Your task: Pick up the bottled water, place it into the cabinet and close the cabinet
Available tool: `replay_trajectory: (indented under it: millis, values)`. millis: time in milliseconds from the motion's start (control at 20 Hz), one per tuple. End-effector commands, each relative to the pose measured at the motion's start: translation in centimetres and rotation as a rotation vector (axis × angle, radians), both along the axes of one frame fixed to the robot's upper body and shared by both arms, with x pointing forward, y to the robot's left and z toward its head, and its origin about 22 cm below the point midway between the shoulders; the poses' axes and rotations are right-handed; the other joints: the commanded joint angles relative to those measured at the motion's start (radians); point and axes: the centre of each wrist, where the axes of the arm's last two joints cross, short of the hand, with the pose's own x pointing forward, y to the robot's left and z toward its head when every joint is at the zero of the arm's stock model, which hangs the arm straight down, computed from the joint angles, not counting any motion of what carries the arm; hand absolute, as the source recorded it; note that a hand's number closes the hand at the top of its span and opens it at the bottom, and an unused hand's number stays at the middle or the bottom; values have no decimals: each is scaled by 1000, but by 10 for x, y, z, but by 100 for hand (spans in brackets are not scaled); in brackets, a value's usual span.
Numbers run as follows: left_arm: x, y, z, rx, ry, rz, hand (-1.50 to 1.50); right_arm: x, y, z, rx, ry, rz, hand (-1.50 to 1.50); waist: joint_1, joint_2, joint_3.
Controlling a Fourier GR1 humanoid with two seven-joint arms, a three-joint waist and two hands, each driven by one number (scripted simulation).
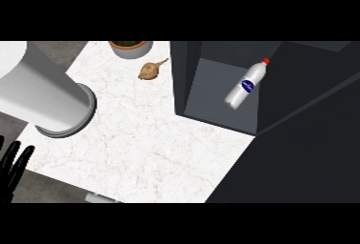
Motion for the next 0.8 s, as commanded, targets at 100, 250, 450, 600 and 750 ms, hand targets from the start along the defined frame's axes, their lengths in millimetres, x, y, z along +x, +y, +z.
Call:
replay_trajectory:
  millis: [100, 250, 450, 600, 750]
  values:
    - [6, 3, 6, -5, -27, -15, -150, -1, 27, -16, 82, 166, 128, 150, 28, 27, 5]
    - [6, 4, 6, 8, -29, -15, -150, 4, 26, -20, 103, 198, 109, 150, 33, 28, 6]
    - [7, 8, 9, 17, -33, -20, -150, 15, 25, -23, 126, 216, 33, 150, 22, 23, 8]
    - [6, 8, 9, 0, -23, -13, -150, 30, 26, -15, 86, 163, -31, 150, 9, 10, 9]
    - [4, 11, 5, 6, -5, -8, -150, 50, 30, -10, -21, 109, -55, 150, 12, 5, 8]
